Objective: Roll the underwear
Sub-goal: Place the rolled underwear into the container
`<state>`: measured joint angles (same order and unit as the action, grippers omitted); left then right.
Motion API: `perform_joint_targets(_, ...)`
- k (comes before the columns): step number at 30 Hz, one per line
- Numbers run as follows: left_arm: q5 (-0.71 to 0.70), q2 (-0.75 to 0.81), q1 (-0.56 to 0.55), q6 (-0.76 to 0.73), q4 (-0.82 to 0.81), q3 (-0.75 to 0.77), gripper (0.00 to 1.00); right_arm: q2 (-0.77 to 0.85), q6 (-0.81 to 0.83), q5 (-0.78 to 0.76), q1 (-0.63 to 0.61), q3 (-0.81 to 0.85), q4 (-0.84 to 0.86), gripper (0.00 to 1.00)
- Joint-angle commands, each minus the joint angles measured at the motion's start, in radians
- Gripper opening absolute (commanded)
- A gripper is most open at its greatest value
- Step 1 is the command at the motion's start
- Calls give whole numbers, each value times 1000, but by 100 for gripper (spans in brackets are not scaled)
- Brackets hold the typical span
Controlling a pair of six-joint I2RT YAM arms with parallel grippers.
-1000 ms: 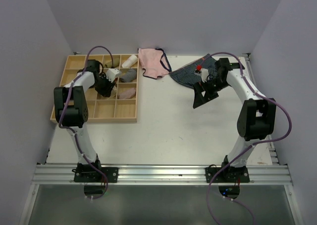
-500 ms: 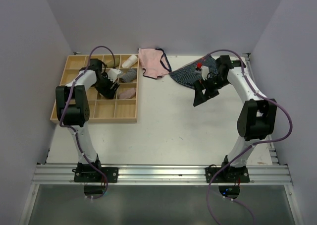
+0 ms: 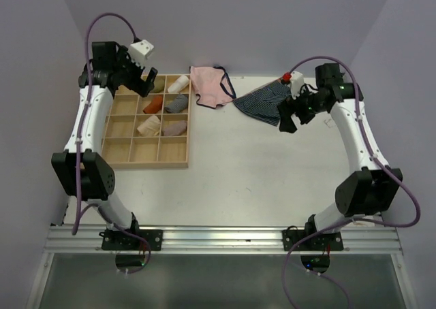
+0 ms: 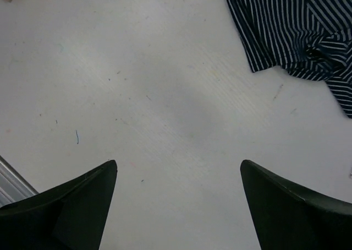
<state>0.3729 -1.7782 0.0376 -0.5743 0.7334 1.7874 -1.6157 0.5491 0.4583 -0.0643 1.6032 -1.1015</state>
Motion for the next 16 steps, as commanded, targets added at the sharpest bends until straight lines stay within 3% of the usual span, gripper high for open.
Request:
perform_joint_targets(1, 79, 155, -2, 252, -187, -32, 100, 114, 43, -1, 3, 25, 77, 99)
perform_joint_targets(3, 256, 175, -5, 191, -128, -52, 100, 129, -12, -6, 3, -35, 139, 99)
perform_joint_targets(6, 320, 195, -18, 206, -92, -143, 100, 161, -77, 38, 6, -181, 219, 99)
perform_joint_targets(11, 218, 308, -22, 379, -268, -415, 100, 213, -146, 126, 12, -319, 305, 99)
perform_joint_targets(16, 52, 352, -65, 419, -269, -460, 100, 280, -204, 34, 12, -404, 404, 99)
